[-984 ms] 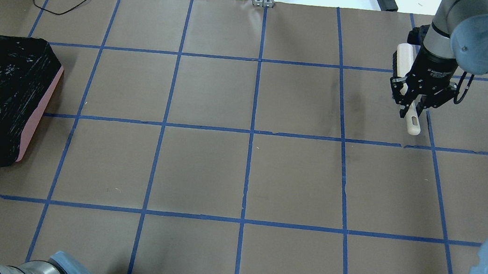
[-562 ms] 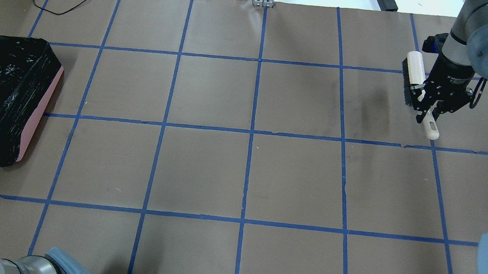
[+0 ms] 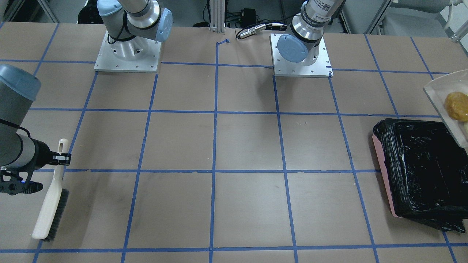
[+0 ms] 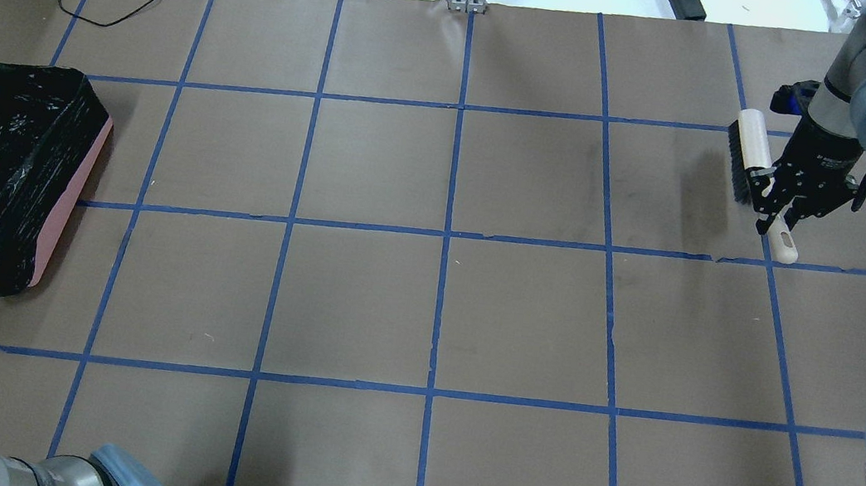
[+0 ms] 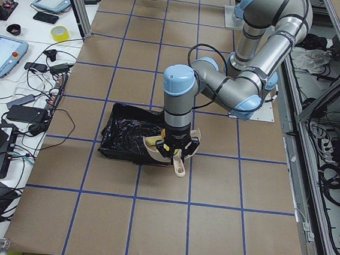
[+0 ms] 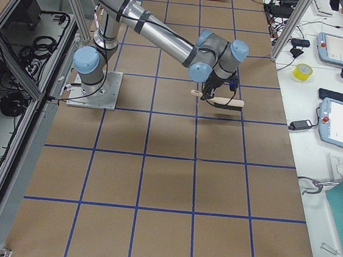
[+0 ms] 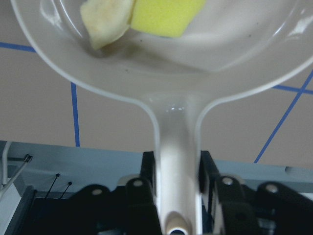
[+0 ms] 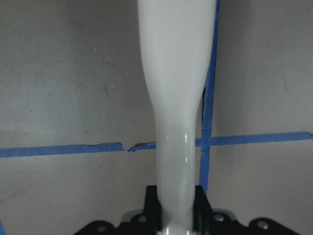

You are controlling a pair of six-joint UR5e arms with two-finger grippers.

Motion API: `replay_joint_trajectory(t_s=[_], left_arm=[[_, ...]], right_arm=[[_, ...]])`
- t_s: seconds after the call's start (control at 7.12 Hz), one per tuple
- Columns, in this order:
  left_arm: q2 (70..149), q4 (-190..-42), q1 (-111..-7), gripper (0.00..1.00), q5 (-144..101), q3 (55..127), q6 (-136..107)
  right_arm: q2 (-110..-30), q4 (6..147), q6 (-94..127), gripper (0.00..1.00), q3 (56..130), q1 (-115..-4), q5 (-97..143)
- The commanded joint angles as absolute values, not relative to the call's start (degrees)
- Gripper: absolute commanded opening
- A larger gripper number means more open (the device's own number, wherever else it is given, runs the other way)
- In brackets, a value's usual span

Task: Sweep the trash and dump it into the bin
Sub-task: 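Tilt the dustpan with the left gripper to dump the trash into the bin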

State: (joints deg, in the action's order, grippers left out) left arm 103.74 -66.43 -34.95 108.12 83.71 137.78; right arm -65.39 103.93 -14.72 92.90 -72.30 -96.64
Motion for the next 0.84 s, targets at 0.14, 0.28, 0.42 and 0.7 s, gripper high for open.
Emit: replay_joint_trajectory(t_s=[0.14, 0.28, 0.42, 0.7], left_arm=[[106.3, -60.3, -40.8, 0.00, 114.2, 83.9, 139.5], [107.0, -58.4, -42.3, 0.00, 115.1, 84.0, 139.5], [107.3, -57.3, -44.7, 0.00, 118.0, 84.0, 140.4], [107.3, -53.8, -50.0, 0.00, 125.6, 85.9, 140.8]], right_arm=[[-65.3, 105.4, -14.9, 0.00, 94.0, -72.2, -96.9], [-65.2, 105.4, -14.9, 0.00, 94.0, -72.2, -96.9], [-65.2, 105.4, -14.9, 0.00, 94.5, -72.2, -96.8], [-65.2, 105.5, -14.8, 0.07, 94.9, -72.2, -96.7]])
